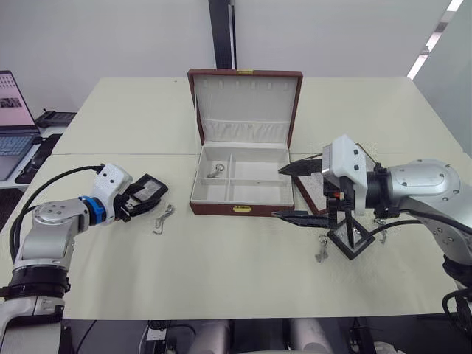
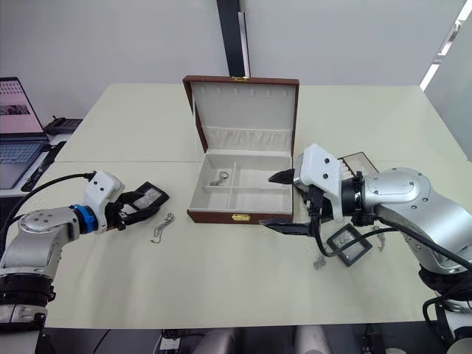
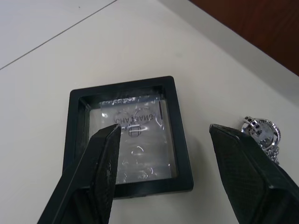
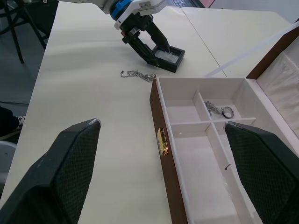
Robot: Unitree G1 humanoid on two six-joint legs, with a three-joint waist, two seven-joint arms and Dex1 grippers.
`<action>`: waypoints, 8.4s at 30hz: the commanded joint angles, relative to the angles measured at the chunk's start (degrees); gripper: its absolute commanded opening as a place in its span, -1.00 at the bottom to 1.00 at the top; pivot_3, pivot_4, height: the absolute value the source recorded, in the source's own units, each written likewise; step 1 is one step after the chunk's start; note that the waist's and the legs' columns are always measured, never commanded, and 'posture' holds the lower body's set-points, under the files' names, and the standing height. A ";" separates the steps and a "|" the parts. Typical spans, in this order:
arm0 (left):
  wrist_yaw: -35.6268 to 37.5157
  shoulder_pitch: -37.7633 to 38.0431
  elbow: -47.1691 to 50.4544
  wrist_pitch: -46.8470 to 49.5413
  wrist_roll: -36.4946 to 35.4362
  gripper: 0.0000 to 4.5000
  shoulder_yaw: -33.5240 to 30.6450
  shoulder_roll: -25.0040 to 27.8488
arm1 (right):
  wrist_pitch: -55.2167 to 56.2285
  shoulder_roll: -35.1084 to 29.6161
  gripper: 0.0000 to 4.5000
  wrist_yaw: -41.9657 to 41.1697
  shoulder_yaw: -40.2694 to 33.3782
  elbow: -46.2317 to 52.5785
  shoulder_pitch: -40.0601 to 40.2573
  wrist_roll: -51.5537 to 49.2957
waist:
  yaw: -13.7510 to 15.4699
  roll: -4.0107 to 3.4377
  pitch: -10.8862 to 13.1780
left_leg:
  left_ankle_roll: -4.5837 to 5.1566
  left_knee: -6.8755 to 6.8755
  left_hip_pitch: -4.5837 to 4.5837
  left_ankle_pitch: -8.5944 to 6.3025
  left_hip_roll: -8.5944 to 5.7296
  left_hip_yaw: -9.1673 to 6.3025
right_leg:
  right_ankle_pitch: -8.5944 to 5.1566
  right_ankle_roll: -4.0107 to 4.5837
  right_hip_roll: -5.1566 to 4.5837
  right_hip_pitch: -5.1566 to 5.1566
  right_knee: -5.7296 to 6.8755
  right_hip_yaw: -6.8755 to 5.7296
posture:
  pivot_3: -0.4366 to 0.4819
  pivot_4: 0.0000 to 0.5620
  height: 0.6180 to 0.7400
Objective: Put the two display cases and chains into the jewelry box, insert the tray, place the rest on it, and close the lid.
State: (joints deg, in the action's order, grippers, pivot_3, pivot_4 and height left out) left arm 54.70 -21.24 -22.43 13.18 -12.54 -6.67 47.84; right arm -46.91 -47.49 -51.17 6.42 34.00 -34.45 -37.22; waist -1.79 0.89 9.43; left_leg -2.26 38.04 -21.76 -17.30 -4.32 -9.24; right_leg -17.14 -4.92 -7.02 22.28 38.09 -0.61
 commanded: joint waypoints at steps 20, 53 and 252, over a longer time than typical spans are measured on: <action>0.74 -4.23 -3.25 -1.91 2.91 0.36 1.82 -0.82 | 0.11 0.01 1.00 0.41 -0.49 2.67 0.76 -0.03 | -0.10 0.01 -0.01 | 0.00 0.04 0.00 0.01 -0.03 0.00 | 0.00 0.00 0.01 0.00 0.06 -0.01 | -0.05 -0.47 1.00; 9.55 -4.36 3.25 2.28 -7.08 -0.99 -6.72 5.22 | 0.29 0.05 1.00 1.34 -1.22 3.19 1.57 0.32 | -0.11 0.04 -0.02 | -0.01 0.08 0.00 0.02 0.00 -0.02 | 0.00 0.00 0.00 0.01 0.10 -0.01 | -0.05 -0.47 1.00; -8.06 17.06 27.09 18.82 -12.38 -0.98 -9.33 -6.65 | 2.89 -2.93 1.00 0.01 -5.34 7.06 9.81 -3.34 | 0.30 -0.09 -0.20 | 0.18 -0.03 0.79 -0.11 0.03 0.01 | 0.02 -0.04 -0.02 -0.84 -0.12 0.08 | -0.05 -0.47 1.00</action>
State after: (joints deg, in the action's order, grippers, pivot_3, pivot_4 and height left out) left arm 45.69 -3.33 2.60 32.21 -23.14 -13.43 39.92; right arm -44.32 -50.63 -51.41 2.07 39.28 -24.04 -39.62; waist -1.49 0.80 9.23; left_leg -2.09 38.02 -20.97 -17.40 -4.29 -9.23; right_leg -17.11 -4.96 -7.03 21.44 37.97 -0.54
